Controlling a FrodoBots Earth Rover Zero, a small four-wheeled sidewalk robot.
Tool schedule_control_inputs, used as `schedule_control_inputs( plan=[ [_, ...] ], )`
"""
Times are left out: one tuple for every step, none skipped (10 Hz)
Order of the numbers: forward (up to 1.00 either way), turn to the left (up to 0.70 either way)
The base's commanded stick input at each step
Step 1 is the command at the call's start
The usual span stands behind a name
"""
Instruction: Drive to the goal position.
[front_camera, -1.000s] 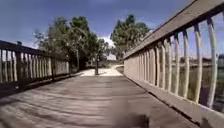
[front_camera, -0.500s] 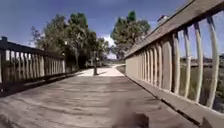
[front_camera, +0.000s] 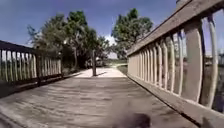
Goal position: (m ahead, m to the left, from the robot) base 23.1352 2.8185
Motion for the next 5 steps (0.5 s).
schedule_control_inputs(
  plan=[
    [0.85,0.0],
    [0.85,0.0],
    [0.85,0.0],
    [0.85,0.0],
    [0.85,0.0]
  ],
)
